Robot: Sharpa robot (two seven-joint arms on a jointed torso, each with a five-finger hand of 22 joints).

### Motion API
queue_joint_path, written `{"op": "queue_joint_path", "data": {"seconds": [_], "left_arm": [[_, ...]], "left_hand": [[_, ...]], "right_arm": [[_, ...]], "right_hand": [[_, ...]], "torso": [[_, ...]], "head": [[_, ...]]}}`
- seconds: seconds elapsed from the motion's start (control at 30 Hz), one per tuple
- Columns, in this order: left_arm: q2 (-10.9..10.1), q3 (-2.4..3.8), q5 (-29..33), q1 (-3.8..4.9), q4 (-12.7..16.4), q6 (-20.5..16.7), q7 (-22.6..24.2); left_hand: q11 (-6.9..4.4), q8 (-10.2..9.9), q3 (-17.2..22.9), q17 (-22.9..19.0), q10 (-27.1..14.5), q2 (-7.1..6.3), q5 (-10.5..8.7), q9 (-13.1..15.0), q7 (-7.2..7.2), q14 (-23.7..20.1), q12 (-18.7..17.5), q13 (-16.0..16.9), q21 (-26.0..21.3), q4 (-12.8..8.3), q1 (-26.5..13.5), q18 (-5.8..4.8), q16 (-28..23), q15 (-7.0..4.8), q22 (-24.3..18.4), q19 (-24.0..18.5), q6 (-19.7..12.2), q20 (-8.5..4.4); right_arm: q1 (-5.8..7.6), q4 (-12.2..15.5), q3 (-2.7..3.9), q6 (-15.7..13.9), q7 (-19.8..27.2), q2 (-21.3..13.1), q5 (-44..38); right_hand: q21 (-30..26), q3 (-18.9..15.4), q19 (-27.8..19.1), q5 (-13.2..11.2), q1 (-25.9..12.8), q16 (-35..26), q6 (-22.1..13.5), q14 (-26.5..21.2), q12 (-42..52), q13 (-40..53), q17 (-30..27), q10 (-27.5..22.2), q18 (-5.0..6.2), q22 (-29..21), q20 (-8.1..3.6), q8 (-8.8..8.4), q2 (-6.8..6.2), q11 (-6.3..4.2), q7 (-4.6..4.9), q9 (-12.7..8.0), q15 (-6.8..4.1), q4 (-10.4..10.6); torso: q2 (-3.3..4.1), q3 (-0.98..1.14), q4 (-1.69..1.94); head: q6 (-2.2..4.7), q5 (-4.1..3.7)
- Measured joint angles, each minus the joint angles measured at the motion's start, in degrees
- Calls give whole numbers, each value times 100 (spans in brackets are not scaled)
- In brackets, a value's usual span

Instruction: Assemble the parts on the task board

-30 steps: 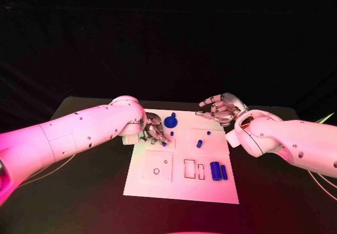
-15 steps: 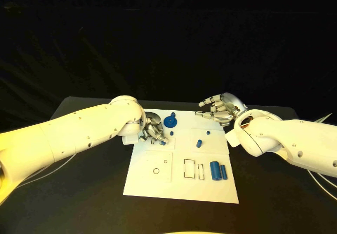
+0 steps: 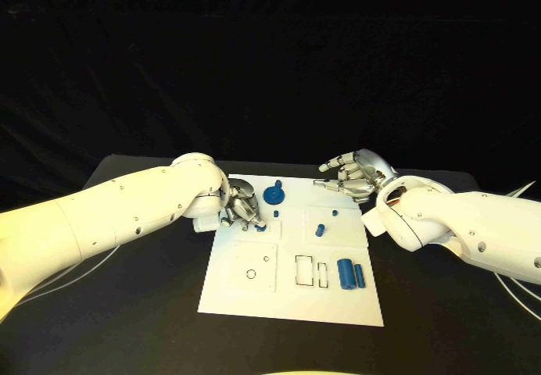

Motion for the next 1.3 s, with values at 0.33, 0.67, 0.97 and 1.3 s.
{"op": "queue_joint_path", "data": {"seconds": [0.33,0.67,0.97,1.3], "left_arm": [[-78,9,127,-1,79,-262,-52],[-106,3,280,-1,188,-446,-176],[-96,-36,274,-1,247,-528,-318],[-88,-95,19,-1,297,-708,-356]], "left_hand": [[-11,0,434,0,72,-154,0,1,0,-3,223,260,67,-434,-321,-7,111,-3,138,2,2,-1],[-46,1,876,0,246,-211,1,5,3,-37,398,487,134,-671,-675,-259,221,-80,233,22,37,-21],[-177,2,1019,0,598,-223,339,333,-81,-48,617,821,201,-815,-1124,-262,419,-212,538,350,189,-155],[-307,3,1019,0,964,-207,372,336,-179,-7,755,1034,334,-815,-1294,-266,420,-256,918,589,324,-255]], "right_arm": [[-1,-3,0,10,-1,-9,0],[-1,-10,-1,19,-1,-12,0],[-2,-16,-1,25,-1,-18,0],[-2,-18,-1,25,1,-24,0]], "right_hand": [[0,0,0,0,0,0,0,0,0,0,0,0,0,0,0,0,0,0,0,0,0,0],[0,0,0,0,0,0,0,0,0,0,0,0,0,0,0,0,0,0,0,0,0,0],[0,0,0,0,0,0,0,0,0,0,0,0,0,0,0,1,0,0,0,1,0,0],[0,0,0,0,0,0,0,0,1,0,0,0,0,0,0,87,0,0,0,1,0,0]], "torso": [[1,5,-1],[3,5,1],[2,3,2],[-2,-2,2]], "head": [[-5,15],[-8,33],[-18,45],[-12,65]]}}
